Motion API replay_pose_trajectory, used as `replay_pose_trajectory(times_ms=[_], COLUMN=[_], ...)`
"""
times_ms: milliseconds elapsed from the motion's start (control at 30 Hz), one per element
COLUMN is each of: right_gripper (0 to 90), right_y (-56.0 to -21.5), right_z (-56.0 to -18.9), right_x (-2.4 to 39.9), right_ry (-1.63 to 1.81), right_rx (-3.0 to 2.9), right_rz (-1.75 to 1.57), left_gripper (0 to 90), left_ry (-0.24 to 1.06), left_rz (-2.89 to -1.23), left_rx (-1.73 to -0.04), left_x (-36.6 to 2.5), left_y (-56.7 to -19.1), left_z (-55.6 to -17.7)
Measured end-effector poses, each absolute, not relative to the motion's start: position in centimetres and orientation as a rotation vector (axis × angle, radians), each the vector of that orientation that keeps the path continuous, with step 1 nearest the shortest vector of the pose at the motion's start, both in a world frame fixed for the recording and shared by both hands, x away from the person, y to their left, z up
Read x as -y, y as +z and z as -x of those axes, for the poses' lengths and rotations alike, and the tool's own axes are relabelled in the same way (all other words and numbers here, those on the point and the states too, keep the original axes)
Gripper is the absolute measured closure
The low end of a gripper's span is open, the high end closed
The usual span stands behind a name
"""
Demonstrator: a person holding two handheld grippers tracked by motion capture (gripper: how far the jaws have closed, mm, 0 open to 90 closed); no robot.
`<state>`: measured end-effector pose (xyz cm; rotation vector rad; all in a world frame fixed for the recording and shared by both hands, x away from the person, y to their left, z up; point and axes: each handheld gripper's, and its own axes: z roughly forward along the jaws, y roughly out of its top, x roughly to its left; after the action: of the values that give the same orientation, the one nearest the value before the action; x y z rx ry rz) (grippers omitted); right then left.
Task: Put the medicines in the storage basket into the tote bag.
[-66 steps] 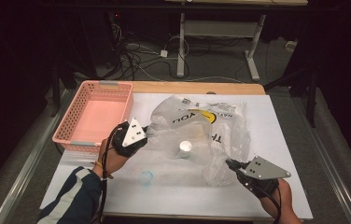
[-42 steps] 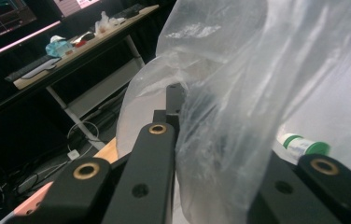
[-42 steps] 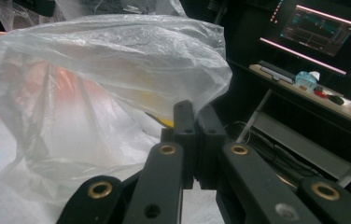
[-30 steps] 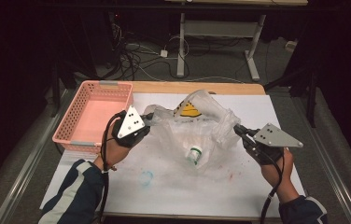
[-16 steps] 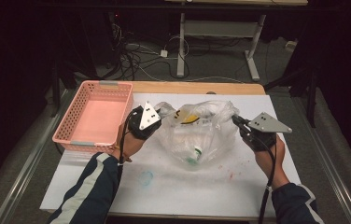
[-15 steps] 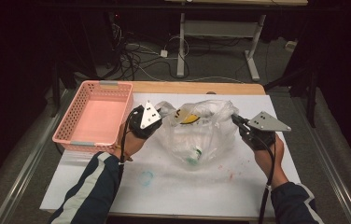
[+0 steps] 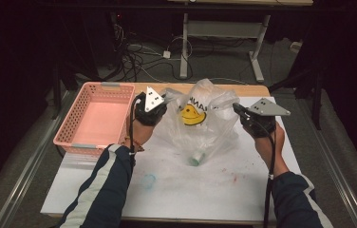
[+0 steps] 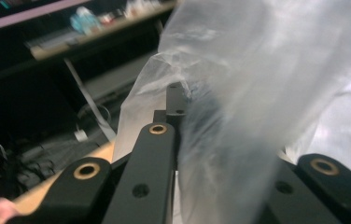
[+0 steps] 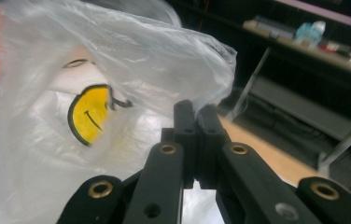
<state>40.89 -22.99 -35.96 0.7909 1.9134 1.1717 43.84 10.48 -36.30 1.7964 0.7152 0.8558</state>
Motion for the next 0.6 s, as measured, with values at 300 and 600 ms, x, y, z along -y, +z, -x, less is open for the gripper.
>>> replay_pose_trajectory(times_ms=[300, 600], right_gripper=[90.0, 90.0], right_y=[-29.6, -25.3], right_z=[-39.4, -38.4], right_x=[22.6, 22.3], right_ry=[1.241, 1.276], right_rx=[-1.846, -1.769], right_rz=[-0.745, -0.712], left_gripper=[86.5, 86.6], left_ry=[0.938, 0.962], left_rz=[-1.738, -1.7], left_rx=[-0.673, -0.679], left_x=[-10.8, -11.0], left_y=[-30.0, -27.6], left_z=[-42.6, -42.2])
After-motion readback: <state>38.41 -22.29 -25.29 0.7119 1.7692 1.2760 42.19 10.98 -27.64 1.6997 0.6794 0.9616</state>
